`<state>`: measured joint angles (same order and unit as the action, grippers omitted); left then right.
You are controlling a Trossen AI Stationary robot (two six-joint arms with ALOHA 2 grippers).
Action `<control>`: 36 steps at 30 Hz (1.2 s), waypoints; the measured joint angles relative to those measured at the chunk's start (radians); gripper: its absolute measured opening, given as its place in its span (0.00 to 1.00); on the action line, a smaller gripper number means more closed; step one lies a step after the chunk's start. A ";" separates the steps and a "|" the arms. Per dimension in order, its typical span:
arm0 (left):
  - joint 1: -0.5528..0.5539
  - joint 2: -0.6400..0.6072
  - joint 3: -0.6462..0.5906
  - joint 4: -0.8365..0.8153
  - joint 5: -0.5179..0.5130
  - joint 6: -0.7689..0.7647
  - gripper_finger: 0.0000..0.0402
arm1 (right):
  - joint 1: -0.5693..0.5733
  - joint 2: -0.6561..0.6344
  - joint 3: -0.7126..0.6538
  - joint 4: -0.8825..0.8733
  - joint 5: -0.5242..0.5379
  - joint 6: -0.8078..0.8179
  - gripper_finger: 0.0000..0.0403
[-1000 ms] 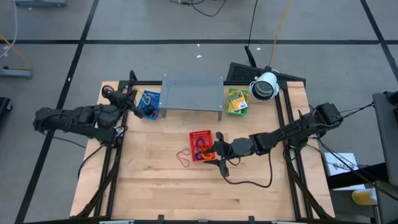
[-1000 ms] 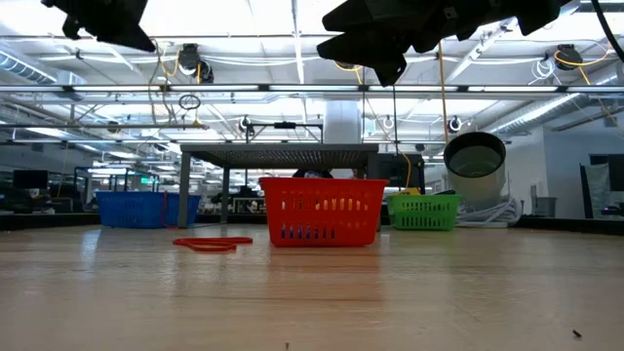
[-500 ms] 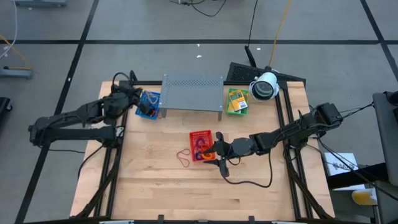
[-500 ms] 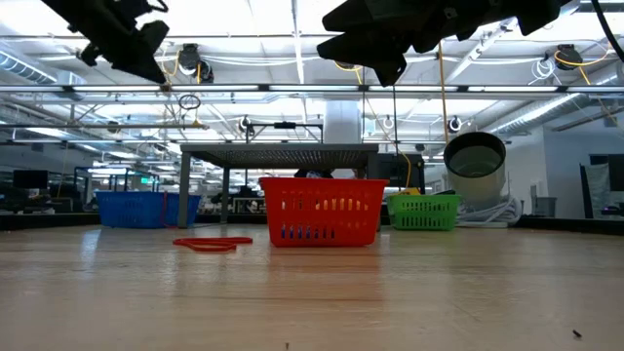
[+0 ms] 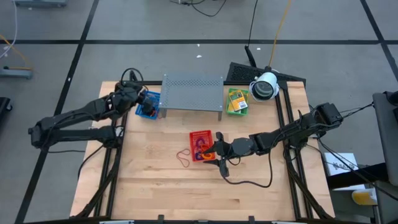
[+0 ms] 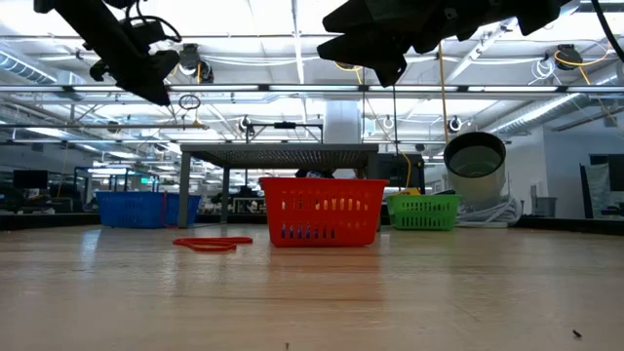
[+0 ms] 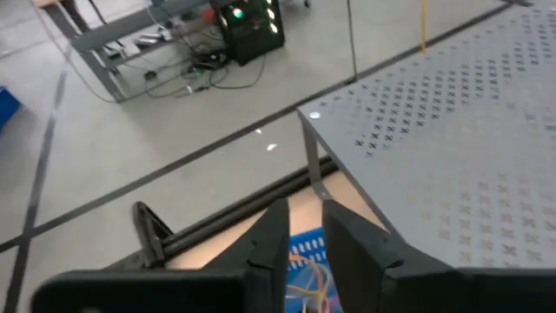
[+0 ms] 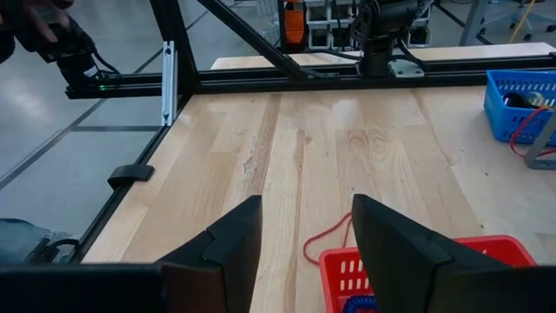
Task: Pick & Place Office Desk Supplies
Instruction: Put the red rubber band into the blue basket
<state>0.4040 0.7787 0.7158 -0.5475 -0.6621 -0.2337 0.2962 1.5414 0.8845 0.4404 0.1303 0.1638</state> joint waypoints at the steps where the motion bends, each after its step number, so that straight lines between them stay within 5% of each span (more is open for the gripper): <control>1: 0.003 0.003 0.000 0.000 0.010 0.000 0.22 | 0.000 0.000 0.000 0.000 0.000 0.000 0.42; 9: 0.007 0.014 0.000 -0.005 0.097 -0.043 0.41 | 0.000 0.000 0.000 -0.004 0.000 0.000 0.42; 17: -0.016 0.014 -0.019 -0.066 0.542 -0.104 0.46 | 0.000 0.000 0.000 -0.006 -0.001 0.007 0.42; 23: -0.172 0.014 -0.165 0.052 0.869 -0.143 0.42 | 0.000 0.000 0.000 -0.014 -0.003 0.006 0.42; 31: -0.443 0.015 -0.444 0.546 0.888 -0.221 0.39 | 0.000 -0.001 -0.009 -0.033 -0.002 0.004 0.42; 36: -0.556 0.014 -0.547 0.739 0.782 -0.221 0.40 | 0.000 -0.001 -0.022 -0.033 0.000 0.004 0.42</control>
<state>-0.1524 0.7929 0.1689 0.1919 0.1204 -0.4549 0.2962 1.5402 0.8628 0.4075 0.1307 0.1677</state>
